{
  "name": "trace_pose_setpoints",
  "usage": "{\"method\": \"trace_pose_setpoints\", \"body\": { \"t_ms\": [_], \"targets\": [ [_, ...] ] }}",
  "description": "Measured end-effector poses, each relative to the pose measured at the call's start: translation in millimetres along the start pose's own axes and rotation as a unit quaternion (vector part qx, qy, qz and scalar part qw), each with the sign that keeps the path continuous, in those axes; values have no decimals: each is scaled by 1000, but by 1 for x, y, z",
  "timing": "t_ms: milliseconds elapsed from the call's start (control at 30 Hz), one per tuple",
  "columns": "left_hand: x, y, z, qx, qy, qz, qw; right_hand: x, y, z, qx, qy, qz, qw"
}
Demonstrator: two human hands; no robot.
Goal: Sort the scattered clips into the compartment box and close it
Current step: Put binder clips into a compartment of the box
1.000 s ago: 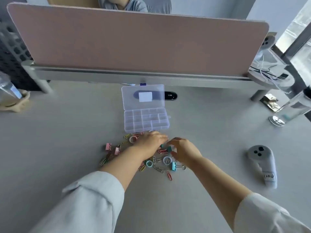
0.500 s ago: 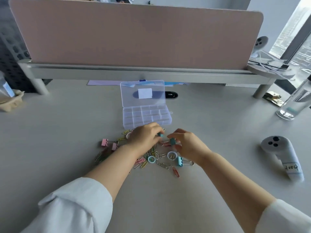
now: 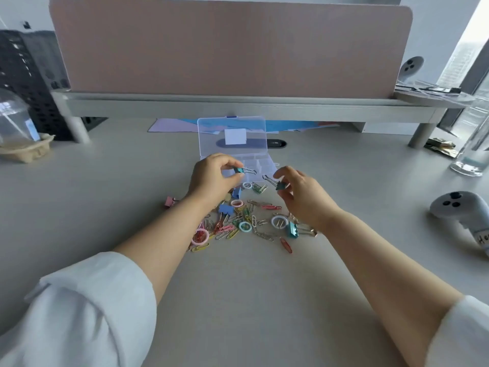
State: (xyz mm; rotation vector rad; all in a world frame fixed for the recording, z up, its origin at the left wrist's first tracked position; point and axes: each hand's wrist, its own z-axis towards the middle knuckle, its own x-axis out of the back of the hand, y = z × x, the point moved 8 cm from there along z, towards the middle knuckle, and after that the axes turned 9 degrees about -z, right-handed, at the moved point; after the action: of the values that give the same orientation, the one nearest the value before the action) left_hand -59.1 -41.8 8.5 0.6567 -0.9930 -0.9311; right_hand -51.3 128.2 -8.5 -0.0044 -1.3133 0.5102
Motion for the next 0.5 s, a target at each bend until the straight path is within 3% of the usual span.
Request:
{"method": "trace_pose_setpoints", "body": {
  "t_ms": [133,267,500],
  "targets": [
    [-17,-13,29,40,-19,2,999,5,16,18,-43,31,-2,999],
    [-41,-6,48,2,-86,124,989,10,28,35,-76,60,20,995],
    [-53,-12,54,-2,-133,208,969,6,26,65,-43,50,64,996]
  ]
}}
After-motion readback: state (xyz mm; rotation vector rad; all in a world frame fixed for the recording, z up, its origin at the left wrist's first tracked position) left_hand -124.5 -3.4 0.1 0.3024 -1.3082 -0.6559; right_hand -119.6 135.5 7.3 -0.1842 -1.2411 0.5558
